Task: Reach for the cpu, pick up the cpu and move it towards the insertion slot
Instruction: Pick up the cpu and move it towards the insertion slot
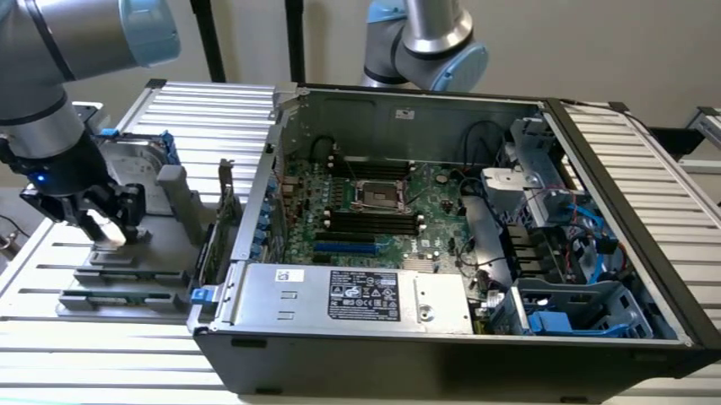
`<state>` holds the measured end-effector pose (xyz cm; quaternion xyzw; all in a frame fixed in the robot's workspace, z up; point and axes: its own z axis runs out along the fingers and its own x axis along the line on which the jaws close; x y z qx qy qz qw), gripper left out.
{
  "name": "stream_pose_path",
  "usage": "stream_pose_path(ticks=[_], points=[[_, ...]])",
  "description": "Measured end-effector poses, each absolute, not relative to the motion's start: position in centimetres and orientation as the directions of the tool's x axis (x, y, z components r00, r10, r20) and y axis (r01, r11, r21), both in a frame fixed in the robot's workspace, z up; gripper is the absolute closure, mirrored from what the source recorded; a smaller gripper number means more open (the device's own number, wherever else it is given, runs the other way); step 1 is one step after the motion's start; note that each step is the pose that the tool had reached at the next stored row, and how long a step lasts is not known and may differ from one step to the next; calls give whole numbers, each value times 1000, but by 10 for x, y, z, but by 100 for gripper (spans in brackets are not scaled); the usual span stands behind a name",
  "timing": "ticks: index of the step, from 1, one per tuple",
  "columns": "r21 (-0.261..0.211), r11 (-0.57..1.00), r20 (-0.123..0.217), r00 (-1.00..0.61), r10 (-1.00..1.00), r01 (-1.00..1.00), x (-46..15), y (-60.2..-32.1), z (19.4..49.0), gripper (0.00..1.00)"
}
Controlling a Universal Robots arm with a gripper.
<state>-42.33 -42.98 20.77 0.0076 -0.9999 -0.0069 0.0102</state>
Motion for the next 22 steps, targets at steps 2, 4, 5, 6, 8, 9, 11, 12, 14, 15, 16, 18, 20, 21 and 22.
stream_pose_path(ticks=[2, 4, 5, 6, 8, 9, 11, 12, 14, 15, 16, 18, 20, 21, 22], points=[[14, 1000, 20, -1000, -15, -15, -423, -430, 217, 45], [14, 1000, 20, -1000, -15, -15, -423, -430, 226, 45], [14, 1000, 20, -1000, -15, -15, -423, -431, 230, 45], [14, 1000, 20, -1000, -15, -15, -423, -431, 235, 45], [14, 1000, 20, -1000, -15, -15, -423, -432, 244, 45], [14, 1000, 20, -1000, -15, -15, -423, -432, 249, 45], [14, 1000, 20, -1000, -15, -15, -422, -433, 258, 45], [14, 1000, 20, -1000, -15, -15, -421, -433, 262, 45], [14, 1000, 20, -1000, -15, -15, -419, -434, 272, 45], [14, 1000, 20, -1000, -15, -15, -418, -435, 276, 45], [14, 1000, 20, -1000, -15, -15, -416, -435, 281, 45], [14, 1000, 20, -1000, -15, -15, -412, -436, 290, 45], [14, 1000, 20, -1000, -15, -15, -406, -437, 299, 45], [14, 1000, 20, -1000, -15, -15, -402, -437, 303, 45], [14, 1000, 20, -1000, -15, -15, -398, -438, 308, 45]])
